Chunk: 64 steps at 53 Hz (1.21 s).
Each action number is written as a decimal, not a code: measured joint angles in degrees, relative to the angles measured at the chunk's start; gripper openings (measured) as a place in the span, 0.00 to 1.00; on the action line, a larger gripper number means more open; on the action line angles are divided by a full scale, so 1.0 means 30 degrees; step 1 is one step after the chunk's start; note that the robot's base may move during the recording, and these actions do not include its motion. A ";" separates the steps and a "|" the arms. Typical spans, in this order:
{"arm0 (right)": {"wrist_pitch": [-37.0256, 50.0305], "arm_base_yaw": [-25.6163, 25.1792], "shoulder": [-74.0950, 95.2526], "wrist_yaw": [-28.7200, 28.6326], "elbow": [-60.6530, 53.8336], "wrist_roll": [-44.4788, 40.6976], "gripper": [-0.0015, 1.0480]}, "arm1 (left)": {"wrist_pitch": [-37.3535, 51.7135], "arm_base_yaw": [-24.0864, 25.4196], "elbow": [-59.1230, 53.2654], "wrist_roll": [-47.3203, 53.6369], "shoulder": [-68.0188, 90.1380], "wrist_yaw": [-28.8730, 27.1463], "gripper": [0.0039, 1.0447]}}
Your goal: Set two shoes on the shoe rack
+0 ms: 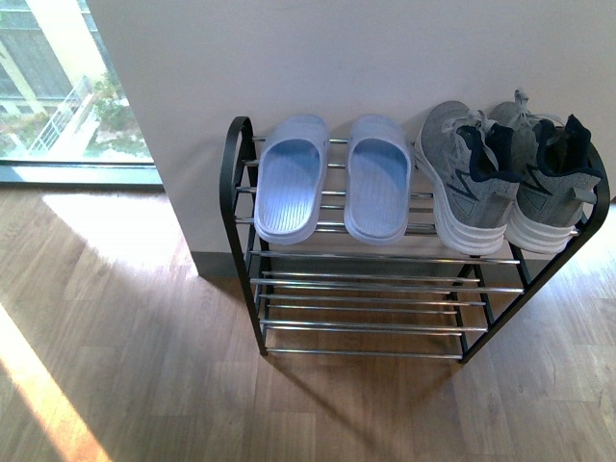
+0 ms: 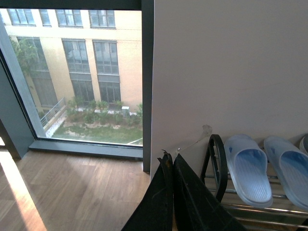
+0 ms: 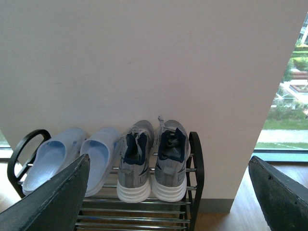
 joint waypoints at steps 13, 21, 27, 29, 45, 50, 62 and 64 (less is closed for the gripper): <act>0.0000 0.0000 0.0000 0.0000 0.0000 0.0000 0.91 | -0.1341 0.0000 0.0000 0.0000 -0.1341 -0.0007 0.01; 0.0000 0.0000 0.0000 0.0000 0.0000 0.0000 0.91 | -0.4721 0.0000 0.0007 0.0000 -0.4437 0.0000 0.01; 0.0000 0.0000 0.0007 0.0000 0.0000 0.0000 0.91 | -0.4852 0.0015 0.0007 0.0007 -0.4488 -0.0029 0.01; 0.0000 0.0000 0.0000 0.0000 0.0000 0.0000 0.91 | -0.4852 0.0015 0.0007 0.0007 -0.4495 0.0000 0.01; 0.0000 0.0000 -0.0007 0.0000 0.0000 0.0000 0.91 | -0.4852 0.0015 0.0007 0.0015 -0.4503 0.0000 0.44; 0.0000 0.0000 0.0000 0.0000 0.0000 0.0000 0.91 | -0.4852 0.0015 0.0007 0.0015 -0.4510 0.0000 0.61; 0.0000 0.0000 -0.0007 0.0000 0.0000 0.0000 0.91 | -0.4852 0.0015 0.0007 0.0058 -0.4510 0.0000 0.93; 0.0000 0.0000 -0.0007 0.0000 0.0000 0.0000 0.91 | -0.4852 0.0015 0.0007 0.0051 -0.4510 0.0000 0.91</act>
